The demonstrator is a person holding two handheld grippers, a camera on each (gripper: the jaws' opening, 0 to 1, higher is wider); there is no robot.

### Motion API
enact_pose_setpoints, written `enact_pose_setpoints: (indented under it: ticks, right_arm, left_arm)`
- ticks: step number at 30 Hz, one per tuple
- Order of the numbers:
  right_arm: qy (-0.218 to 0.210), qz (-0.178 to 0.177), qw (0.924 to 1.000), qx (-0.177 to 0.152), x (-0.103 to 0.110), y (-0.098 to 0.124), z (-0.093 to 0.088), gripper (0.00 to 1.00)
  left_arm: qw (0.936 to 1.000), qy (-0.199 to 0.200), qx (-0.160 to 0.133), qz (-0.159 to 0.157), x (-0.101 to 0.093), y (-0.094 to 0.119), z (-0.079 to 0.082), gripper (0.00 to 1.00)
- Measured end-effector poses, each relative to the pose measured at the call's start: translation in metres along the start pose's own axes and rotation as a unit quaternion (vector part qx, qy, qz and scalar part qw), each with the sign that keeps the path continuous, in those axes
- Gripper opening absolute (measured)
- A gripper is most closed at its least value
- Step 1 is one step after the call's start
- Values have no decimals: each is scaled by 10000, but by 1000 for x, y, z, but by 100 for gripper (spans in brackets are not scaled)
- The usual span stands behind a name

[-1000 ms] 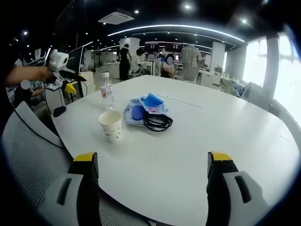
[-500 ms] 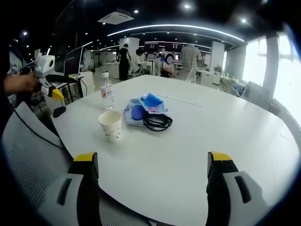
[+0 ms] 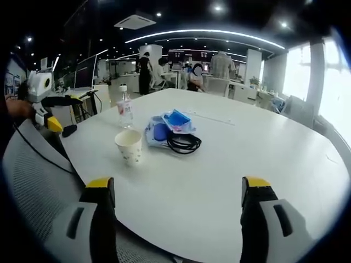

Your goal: Arrange the tabletop items into an orderly group along one side of the table until the central work area is clear of visible clutter.

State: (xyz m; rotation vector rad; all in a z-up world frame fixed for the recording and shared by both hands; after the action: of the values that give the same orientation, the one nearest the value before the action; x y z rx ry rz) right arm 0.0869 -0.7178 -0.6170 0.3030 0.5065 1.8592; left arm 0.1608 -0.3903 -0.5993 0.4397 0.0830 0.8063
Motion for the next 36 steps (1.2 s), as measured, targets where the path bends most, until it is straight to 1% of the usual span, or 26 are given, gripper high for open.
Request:
enact_pose_setpoints:
  ticks: [1, 2, 5, 7, 8, 9, 11, 13, 15, 18, 22, 28, 31, 34, 36]
  right_arm:
    - [5, -4, 10000, 2, 0, 0, 0, 95]
    - [9, -7, 10000, 5, 0, 0, 0, 95]
    - [14, -14, 10000, 8, 0, 0, 0, 95]
    - [18, 3, 10000, 5, 1, 0, 0, 95]
    - [30, 11, 10000, 15, 1, 0, 0, 95]
    - [46, 17, 10000, 28, 1, 0, 0, 95]
    - [42, 10, 10000, 22, 1, 0, 0, 95]
    - [29, -5, 10000, 12, 1, 0, 0, 95]
    - [27, -21, 10000, 13, 0, 0, 0, 95]
    - [22, -56, 10000, 11, -1, 1, 0, 95]
    - [8, -132, 9999, 23, -3, 1, 0, 96]
    - [55, -162, 9998, 122, -4, 2, 0, 97]
    - [90, -177, 9996, 209, -5, 3, 5, 97]
    - [54, -234, 9996, 114, -9, 3, 22, 96]
    - [29, -250, 9997, -27, -11, 2, 35, 96]
  left_arm:
    - [9999, 93, 47, 18, -1, 0, -3, 100]
    - [9999, 88, 130, 29, -3, 1, -7, 100]
    - [9996, -156, 217, 41, -3, 0, -13, 100]
    - [9996, -131, 257, 16, -5, 0, -12, 100]
    - [9997, -100, 239, 14, -6, 0, -11, 100]
    - [9998, -129, 159, 0, -8, 0, -10, 100]
    - [9995, -243, 171, 44, -8, -1, -12, 100]
    - [9993, -300, 208, 19, -8, -2, -16, 100]
    - [9993, -287, 255, -15, -8, -2, -17, 100]
    - [9996, -217, 199, -42, -8, -3, -16, 99]
    - [9996, -187, 201, -59, -8, -3, -16, 99]
    - [9995, -249, 174, -52, -8, -3, -16, 97]
    - [9996, -234, 164, -63, -8, -3, -16, 97]
    - [9995, -287, 135, -22, -7, -3, -15, 97]
    - [9995, -299, 116, -16, -7, -2, -14, 97]
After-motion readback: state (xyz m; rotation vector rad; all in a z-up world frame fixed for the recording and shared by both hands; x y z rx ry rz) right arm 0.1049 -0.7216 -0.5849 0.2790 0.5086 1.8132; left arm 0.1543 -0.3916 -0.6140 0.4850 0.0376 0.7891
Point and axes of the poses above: the point that each gripper's makers call its tool centre point, and the gripper's own axes: y roughly backward along the fingers, x roughly to its left, z roughly out of its top, the point moved 5 cm from there along y, roughly backward along the fingers, and after that the axes turned 6 degrees about z, right-handed, at the moved point
